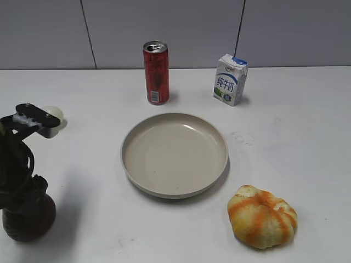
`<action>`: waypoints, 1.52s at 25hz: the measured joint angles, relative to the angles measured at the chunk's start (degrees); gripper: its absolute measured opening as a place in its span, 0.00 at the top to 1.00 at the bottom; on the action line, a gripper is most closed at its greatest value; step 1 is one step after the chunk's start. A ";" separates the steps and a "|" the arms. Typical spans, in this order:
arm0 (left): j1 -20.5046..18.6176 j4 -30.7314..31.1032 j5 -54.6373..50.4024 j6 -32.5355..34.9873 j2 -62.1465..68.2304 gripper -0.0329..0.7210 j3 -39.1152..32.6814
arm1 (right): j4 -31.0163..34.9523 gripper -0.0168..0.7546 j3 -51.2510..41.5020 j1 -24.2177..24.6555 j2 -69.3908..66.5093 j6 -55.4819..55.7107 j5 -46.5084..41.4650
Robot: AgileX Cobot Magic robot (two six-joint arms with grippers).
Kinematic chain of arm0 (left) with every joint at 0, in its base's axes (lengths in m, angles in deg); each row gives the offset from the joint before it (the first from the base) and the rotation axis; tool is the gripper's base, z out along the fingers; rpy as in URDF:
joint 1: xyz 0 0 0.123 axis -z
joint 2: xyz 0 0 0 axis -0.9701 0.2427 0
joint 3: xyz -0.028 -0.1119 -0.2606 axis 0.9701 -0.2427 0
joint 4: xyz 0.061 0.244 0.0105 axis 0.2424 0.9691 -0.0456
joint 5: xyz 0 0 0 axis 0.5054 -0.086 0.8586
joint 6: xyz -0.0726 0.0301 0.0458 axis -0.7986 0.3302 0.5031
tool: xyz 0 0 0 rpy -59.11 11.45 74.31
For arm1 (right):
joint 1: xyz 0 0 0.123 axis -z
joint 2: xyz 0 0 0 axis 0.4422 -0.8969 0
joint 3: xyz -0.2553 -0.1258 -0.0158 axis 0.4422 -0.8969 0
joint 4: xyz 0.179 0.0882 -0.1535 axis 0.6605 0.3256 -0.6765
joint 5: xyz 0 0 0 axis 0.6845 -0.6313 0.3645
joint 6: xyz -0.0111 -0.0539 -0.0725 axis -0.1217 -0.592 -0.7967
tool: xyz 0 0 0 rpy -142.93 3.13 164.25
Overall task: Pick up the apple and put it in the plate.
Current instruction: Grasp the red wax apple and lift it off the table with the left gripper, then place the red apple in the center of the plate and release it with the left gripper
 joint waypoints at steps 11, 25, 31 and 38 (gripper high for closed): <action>0.00 1.57 -2.91 0.06 0.29 0.25 6.87 | 0.00 0.40 0.00 0.00 0.00 0.07 0.00; 11.12 0.90 -12.13 0.06 15.31 0.25 45.88 | 0.00 0.40 0.00 0.00 0.00 0.07 0.00; 18.58 0.90 -15.01 0.06 27.22 0.25 55.25 | 0.00 0.40 0.00 0.00 0.00 0.07 0.00; 20.70 1.02 -14.68 0.06 34.13 0.25 55.59 | 0.00 0.40 0.00 0.00 0.00 0.07 0.00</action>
